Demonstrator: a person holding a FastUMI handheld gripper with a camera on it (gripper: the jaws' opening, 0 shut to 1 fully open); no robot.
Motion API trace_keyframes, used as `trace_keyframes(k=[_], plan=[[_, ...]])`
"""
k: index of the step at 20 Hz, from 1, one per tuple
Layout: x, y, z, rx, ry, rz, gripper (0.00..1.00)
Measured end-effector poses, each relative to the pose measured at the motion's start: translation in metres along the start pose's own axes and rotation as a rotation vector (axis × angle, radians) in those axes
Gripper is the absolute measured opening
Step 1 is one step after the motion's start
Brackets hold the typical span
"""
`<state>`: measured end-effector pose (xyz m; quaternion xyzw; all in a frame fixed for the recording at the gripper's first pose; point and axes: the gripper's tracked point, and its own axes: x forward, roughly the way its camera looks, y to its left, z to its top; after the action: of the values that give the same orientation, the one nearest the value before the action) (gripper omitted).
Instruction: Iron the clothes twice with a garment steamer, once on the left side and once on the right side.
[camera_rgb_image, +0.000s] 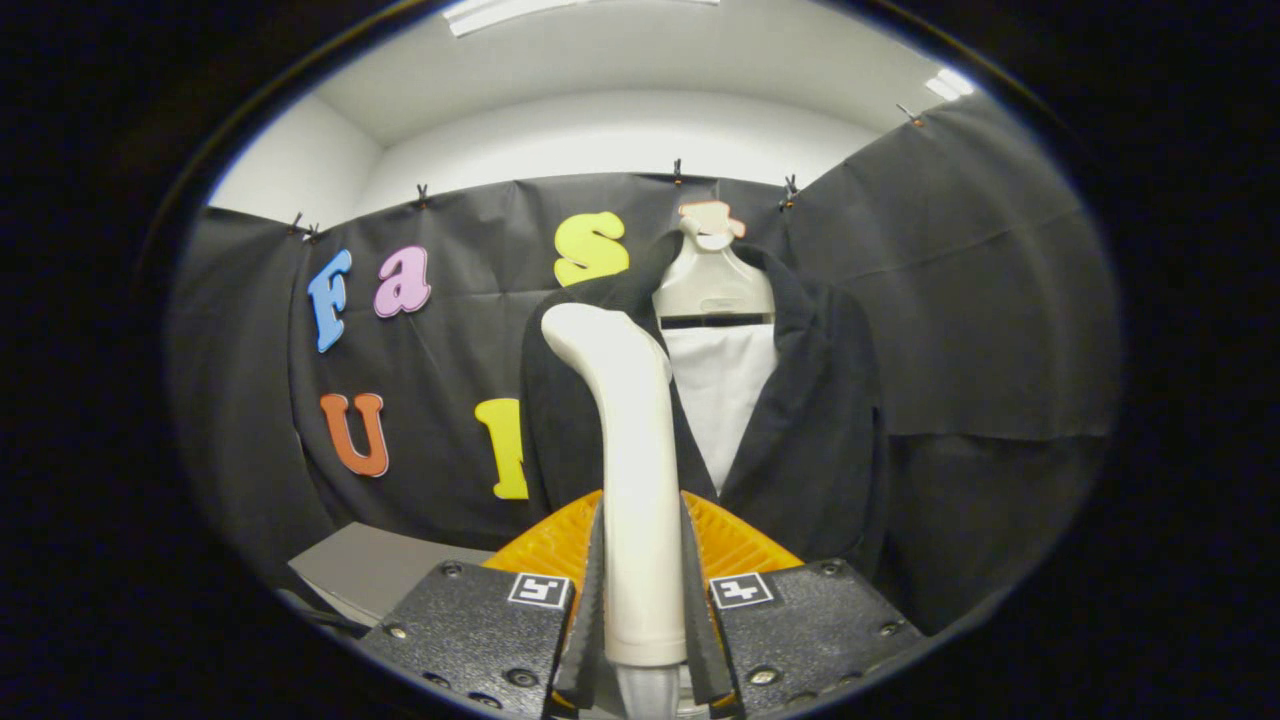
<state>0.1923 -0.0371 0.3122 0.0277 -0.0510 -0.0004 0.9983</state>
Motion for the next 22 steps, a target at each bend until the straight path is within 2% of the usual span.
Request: trace_keyframes(k=[8, 22], plan=[[0.014, -0.006, -0.040, -0.014, 0.076, -0.006, 0.38], [-0.005, -0.036, -0.116, -0.047, 0.204, -0.047, 0.38]])
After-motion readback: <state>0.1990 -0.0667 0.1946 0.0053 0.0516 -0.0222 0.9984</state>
